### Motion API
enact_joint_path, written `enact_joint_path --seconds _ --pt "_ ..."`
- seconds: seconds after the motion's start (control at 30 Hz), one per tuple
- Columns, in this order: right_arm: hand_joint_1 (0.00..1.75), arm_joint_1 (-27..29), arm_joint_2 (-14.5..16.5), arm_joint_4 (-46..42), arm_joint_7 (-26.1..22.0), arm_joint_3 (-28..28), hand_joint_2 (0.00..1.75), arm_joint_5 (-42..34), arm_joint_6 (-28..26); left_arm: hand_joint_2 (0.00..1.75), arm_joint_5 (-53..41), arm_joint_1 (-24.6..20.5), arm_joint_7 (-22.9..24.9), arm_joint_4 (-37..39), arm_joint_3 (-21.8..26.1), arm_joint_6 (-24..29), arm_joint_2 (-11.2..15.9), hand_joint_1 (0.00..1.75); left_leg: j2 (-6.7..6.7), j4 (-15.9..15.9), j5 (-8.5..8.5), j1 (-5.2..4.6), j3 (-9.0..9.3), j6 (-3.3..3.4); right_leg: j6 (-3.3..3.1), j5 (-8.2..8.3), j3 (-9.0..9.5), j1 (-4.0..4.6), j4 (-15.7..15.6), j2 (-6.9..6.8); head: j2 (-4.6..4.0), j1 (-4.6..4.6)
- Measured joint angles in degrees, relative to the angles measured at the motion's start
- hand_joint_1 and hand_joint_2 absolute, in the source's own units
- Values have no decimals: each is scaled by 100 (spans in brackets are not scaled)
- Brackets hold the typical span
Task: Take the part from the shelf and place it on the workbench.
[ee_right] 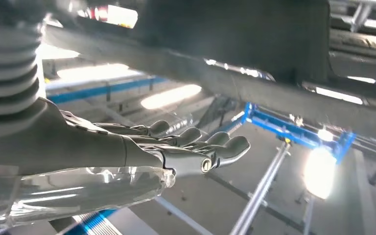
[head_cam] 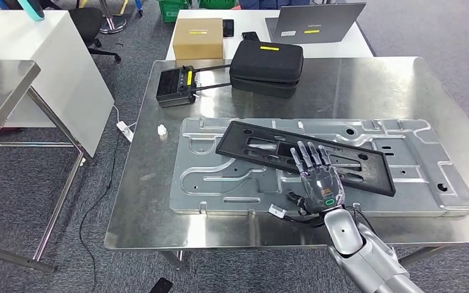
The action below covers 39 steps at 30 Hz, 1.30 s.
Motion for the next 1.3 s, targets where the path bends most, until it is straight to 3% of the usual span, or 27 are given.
enact_joint_path --seconds 0.03,0.1,0.17,0.27,0.33,0.43,0.47,0.5,0.53,0.63,0.7,0.8,0.87,0.93,0.97,1.0,1.03,1.07,1.1,1.17,1.3 --pt "0 57 -15 -68 -15 -56 0 0 -2 0 8 5 0 0 -1 6 2 0 1 -192 164 10 85 -9 14 -14 1 -7 17 7 0 -1" --pt "0 161 -101 -259 -116 -145 0 -6 21 0 43 6 -2 0 -4 22 9 0 4 -956 540 24 451 -2 66 -64 -4 -15 76 23 0 0" --pt "0 311 -289 -575 -365 -293 0 -104 26 0 101 6 -15 0 -8 46 13 0 -9 -1445 673 10 673 52 139 -111 -34 -1 144 20 0 3" --pt "0 753 -624 -1341 -848 -709 0 -648 -154 0 182 53 -39 0 -8 114 20 0 -45 -1518 664 -15 681 170 242 -140 -53 -10 165 -7 0 5" --pt "0 1155 -733 -1926 -1159 -1136 0 -1136 -379 0 214 96 -34 0 -8 173 25 0 -52 -1561 683 6 695 235 296 -299 -137 -26 362 0 0 9" --pt "0 1619 -753 -2572 -1412 -1619 0 -1392 -512 0 235 112 -25 0 -8 209 28 0 -31 -1576 682 9 689 283 356 -809 -653 -38 1403 21 0 11" --pt "0 1740 -753 -2710 -1451 -1708 0 -1425 -514 0 238 113 -22 0 -8 212 28 0 -26 -1572 678 6 686 288 364 -891 -812 -41 1703 21 0 11" --pt "0 1851 -751 -2827 -1517 -1788 0 -1513 -522 0 240 114 -19 0 -8 218 28 0 -26 -1567 673 4 686 291 364 -861 -880 -42 1810 21 0 11" --pt "0 1953 -738 -2942 -1633 -1874 0 -1711 -534 0 242 115 -16 0 -8 232 28 0 -31 -1561 667 4 690 289 354 -719 -830 -44 1676 21 0 11" --pt "0 2248 -525 -3455 -2390 -2259 0 -3130 -596 0 271 121 -30 0 -8 346 21 0 -47 -1539 638 -7 709 252 285 -180 -301 -26 536 22 0 11" --pt "0 2473 -283 -3928 -2906 -2520 0 -4215 -620 0 298 137 -65 0 -7 435 17 0 -51 -1540 629 -24 710 198 235 -119 -157 7 207 26 0 8" --pt "0 2788 41 -4659 -3380 -2826 0 -5339 -608 0 350 171 -99 0 1 502 17 0 -48 -1529 585 -35 718 101 143 -99 -133 -6 171 31 0 6" --pt "0 2929 206 -5041 -3560 -3001 0 -5748 -579 0 382 184 -102 0 7 522 19 0 -36 -1183 337 -36 581 56 63 -76 -100 -37 129 21 0 -2" --pt "0 3053 325 -5304 -3662 -3134 0 -5946 -537 0 394 193 -103 0 9 532 20 0 -26 -418 -56 -26 242 27 23 -79 -103 -25 130 8 0 -9" --pt "0 3107 373 -5393 -3700 -3184 0 -5991 -519 0 395 202 -102 0 10 533 20 0 -25 -63 -184 -24 80 15 16 -83 -106 -17 137 5 0 -8" --pt "0 3155 419 -5466 -3745 -3228 0 -6039 -503 0 395 213 -102 0 11 533 21 0 -24 120 -205 -23 -5 11 10 -88 -106 -11 147 6 0 -9" --pt "0 3194 460 -5523 -3791 -3268 0 -6095 -484 0 396 223 -101 0 13 534 22 0 -24 69 -109 -23 23 17 8 -93 -105 -7 160 11 0 -9" --pt "0 3225 502 -5576 -3842 -3308 0 -6177 -452 0 399 229 -99 0 13 536 23 0 -24 -222 79 -24 168 32 9 -101 -100 -4 173 19 0 -9" --pt "0 3256 543 -5620 -3895 -3343 0 -6272 -413 0 405 231 -97 0 16 541 26 0 -23 -657 288 -26 381 60 16 -110 -93 -1 186 27 0 -9" --pt "0 3337 637 -5713 -4043 -3420 0 -6527 -313 0 422 226 -94 0 34 569 35 0 -21 -1352 528 -48 725 114 54 -128 -94 18 213 36 0 -8" --pt "0 3542 839 -5925 -4347 -3592 0 -7129 -113 0 474 251 -94 0 96 626 43 0 -17 -1577 600 -65 804 201 167 -133 -108 16 230 39 0 -7"
